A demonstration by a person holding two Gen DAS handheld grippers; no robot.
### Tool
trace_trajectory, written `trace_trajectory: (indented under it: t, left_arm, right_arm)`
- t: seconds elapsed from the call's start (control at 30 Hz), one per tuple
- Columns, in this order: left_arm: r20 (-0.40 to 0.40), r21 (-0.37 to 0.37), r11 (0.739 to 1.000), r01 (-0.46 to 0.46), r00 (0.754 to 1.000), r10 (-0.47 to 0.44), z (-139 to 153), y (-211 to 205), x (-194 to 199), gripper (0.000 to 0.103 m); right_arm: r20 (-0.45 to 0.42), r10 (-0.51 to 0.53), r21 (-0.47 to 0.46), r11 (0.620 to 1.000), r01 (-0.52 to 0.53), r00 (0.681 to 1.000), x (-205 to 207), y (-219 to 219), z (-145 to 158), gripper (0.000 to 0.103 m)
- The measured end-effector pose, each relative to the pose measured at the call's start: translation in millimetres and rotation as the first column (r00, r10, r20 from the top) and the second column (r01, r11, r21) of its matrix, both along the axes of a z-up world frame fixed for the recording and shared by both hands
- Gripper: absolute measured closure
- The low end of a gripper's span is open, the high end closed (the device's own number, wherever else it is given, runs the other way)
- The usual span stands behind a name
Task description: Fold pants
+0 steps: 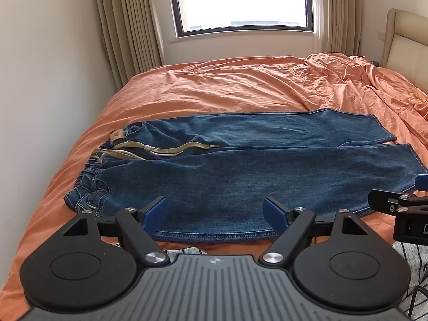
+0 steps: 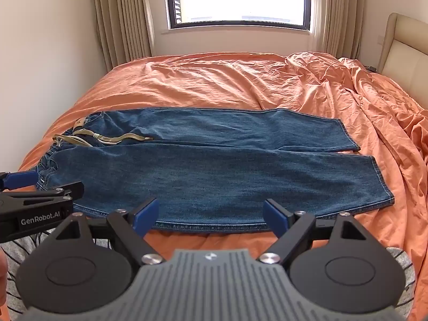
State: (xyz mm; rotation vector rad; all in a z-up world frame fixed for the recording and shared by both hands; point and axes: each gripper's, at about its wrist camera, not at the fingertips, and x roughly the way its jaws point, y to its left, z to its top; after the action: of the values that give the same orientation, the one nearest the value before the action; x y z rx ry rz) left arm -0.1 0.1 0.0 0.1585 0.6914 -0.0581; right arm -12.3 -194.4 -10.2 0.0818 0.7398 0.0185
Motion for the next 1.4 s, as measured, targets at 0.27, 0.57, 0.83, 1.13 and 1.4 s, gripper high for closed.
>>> trace_trajectory:
  t: [0.27,0.57,0.83,1.13,1.4]
  left_arm:
    - [0.001,-0.001,1.000,-0.002,1.000,0.002,0.6,-2.4,-1.0,0.009]
    - [0.001,-0.001,1.000,0.000,1.000,0.000,0.5,-0.9,-0.4,0.009]
    - [0.008,-0.001,1.000,0.000,1.000,0.000,0.7,-1.0,-0.6,0.009]
    - [0.012,-0.002,1.000,0.001,1.000,-0.001,0.9,-0.8,-0.8,0.009]
    - [0.011,-0.001,1.000,0.001,1.000,-0.001,0.8,-0.4,-0.5,0.009]
  right_arm:
    - [0.001,0.005,-0.002,1.000,-0.005,1.000,-2.0,2.7,0.1,0.022]
    - [0.000,0.010,0.000,1.000,-0.010,1.000,-2.1,2.8,2.9,0.022]
    - [-0.001,0.014,-0.003,1.000,-0.014,1.000,-1.3,3.2,3.2,0.022]
    - [0.001,0.025,-0.003,1.000,-0.025,1.000,-1.3,2.9,3.3,0.022]
    - [0.001,0.037,-0.003,0.999,-0.037,0.999,-1.1,2.0,3.3,0.022]
